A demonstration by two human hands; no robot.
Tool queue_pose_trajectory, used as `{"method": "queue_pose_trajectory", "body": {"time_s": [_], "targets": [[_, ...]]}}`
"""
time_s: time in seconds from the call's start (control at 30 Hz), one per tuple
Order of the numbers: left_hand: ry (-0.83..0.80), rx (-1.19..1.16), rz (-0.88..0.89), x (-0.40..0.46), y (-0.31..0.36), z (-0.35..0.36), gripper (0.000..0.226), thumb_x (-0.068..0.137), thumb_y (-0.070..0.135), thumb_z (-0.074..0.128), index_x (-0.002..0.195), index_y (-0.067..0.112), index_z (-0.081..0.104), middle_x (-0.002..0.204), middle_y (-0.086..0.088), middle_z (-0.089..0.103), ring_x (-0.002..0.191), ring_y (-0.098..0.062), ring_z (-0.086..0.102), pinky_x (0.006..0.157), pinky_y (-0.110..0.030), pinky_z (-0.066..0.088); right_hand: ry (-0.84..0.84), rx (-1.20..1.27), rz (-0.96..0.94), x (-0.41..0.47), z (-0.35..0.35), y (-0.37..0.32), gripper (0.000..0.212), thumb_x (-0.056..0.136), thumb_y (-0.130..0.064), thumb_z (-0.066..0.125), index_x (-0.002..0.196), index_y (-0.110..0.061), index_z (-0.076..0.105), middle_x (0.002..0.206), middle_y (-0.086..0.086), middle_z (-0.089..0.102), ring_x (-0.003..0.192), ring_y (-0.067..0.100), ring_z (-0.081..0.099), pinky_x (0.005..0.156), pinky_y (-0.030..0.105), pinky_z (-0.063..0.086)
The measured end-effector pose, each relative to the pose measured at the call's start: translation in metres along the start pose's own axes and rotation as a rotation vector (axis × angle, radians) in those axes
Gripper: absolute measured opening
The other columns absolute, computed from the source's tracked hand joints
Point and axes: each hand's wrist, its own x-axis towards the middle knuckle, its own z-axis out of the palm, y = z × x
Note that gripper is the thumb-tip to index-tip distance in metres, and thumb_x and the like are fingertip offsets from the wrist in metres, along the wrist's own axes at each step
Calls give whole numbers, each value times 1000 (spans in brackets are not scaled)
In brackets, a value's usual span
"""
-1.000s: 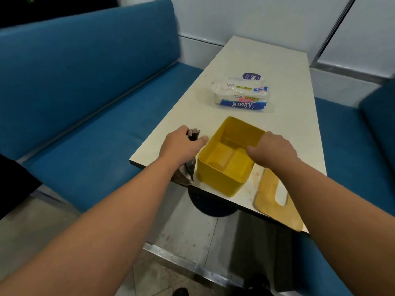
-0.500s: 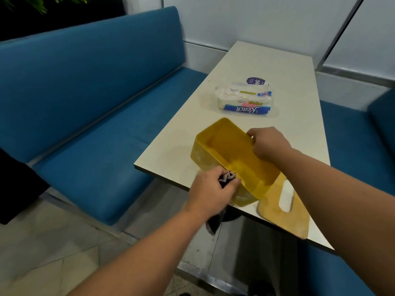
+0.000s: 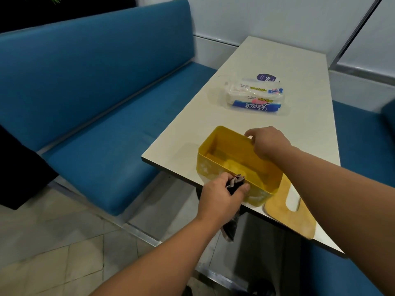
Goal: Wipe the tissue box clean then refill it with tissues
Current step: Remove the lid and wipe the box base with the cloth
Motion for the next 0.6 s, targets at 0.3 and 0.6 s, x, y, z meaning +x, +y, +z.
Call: {"method": "queue_pose_trajectory", "body": {"time_s": [0.3, 0.6], "targets": [[122, -641, -365, 16, -54, -62, 10, 92, 16, 64, 100, 20, 66, 98, -9, 71, 97, -27, 67, 86, -43, 55, -178, 369, -173, -82, 5, -53, 42, 98, -49, 40, 119, -21, 62, 114, 3, 65, 100, 18, 56, 83, 32, 45], [193, -757, -321, 25, -43, -46, 15, 89, 19, 68, 102, 11, 66, 98, -12, 72, 94, -28, 69, 83, -45, 57, -134, 457, -140, -80, 22, -56, 41, 100, -44, 41, 128, -21, 60, 124, 1, 62, 103, 16, 54, 87, 29, 41]]}}
